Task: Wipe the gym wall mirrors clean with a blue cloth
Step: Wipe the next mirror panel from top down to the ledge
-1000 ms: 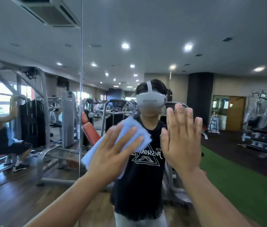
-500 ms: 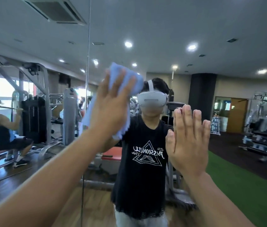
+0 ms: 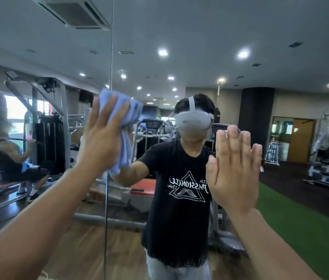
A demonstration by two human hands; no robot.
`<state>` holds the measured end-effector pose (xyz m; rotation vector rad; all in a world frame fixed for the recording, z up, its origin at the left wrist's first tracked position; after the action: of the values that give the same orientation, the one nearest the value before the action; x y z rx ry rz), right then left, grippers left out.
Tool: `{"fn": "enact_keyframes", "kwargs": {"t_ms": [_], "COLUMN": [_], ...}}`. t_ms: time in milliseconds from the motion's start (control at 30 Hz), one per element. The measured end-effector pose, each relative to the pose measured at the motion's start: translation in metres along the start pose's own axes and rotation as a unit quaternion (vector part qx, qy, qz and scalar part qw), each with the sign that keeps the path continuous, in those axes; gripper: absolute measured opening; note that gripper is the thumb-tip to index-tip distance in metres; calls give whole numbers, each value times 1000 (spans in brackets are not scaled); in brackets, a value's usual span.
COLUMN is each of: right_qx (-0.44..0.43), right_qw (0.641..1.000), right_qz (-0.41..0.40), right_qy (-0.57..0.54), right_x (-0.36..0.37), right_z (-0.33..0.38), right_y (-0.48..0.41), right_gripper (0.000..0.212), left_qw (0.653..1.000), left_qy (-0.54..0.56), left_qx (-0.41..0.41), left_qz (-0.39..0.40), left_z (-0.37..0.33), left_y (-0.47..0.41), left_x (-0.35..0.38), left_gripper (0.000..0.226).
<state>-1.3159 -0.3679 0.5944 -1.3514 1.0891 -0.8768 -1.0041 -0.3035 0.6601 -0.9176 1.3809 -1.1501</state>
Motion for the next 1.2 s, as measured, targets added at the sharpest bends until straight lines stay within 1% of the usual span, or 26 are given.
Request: {"fn": "enact_keyframes", "kwargs": {"t_ms": [33,100,167,267,333,400,433,500,567,633,733,800,833,900,967,1033,1100,1200], "right_qx": [-1,-3,-4,-4,-7,-7,-6,-5,-4,-3,-1,-2,-3,-3,-3,-4,-5,-3], "right_qw": [1000,1000,1000,1000,1000,1000,1000,1000,1000,1000,1000,1000,1000,1000,1000,1000,1000,1000], "right_qz": [-2,-2,-1,-7,-6,-4,-3,1,-3,-5,-11,-13,-14,-16,-16,-9,-3,-7], "right_qy": [4,8,7,6,1,-4,-6,-8,-4,1,6,12,15,20,17,11,10,14], "right_x": [0,1,1,1,1,0,0,0,1,1,2,2,2,1,1,1,1,0], "right_z": [0,0,-1,-3,-3,-3,-2,-2,-1,-1,1,0,0,-1,-1,-2,-2,-1], "right_y": [0,0,0,0,0,0,-1,0,0,0,0,1,1,1,0,0,0,0], "right_gripper": [63,62,63,63,63,64,64,65,65,65,63,62,62,62,62,62,64,64], "left_qw": [999,999,997,979,964,947,941,942,951,965,990,993,992,983,973,967,958,943], "left_qy": [15,21,3,-4,-1,-14,-22,-38,-59,-67,-34,-22,-20,-17,-6,3,-8,-40], "left_qx": [-22,-13,50,192,264,322,335,328,298,251,135,95,102,157,209,245,285,330], "left_qz": [-20,-41,-59,-73,-40,19,44,63,57,38,-27,-64,-77,-96,-94,-67,-28,24], "left_z": [-7,-27,-46,-72,-79,-66,-53,-23,1,13,-3,-35,-52,-80,-97,-102,-91,-50], "left_y": [-20,-46,-47,-3,45,90,105,113,95,62,2,-25,-31,-30,-11,22,59,87], "left_x": [-3,-2,12,35,41,40,36,26,22,19,12,13,17,28,38,42,43,36], "left_gripper": [54,54,55,68,74,61,54,53,56,55,61,62,63,68,73,79,82,76]}}
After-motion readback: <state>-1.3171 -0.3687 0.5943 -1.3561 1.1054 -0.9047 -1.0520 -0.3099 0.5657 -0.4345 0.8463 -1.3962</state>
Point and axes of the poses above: each hand's wrist, its own y-axis away from the middle knuckle, its own x-axis out of the palm, z = x × y, the point moved 1 cm from there along -y, towards the middle knuckle
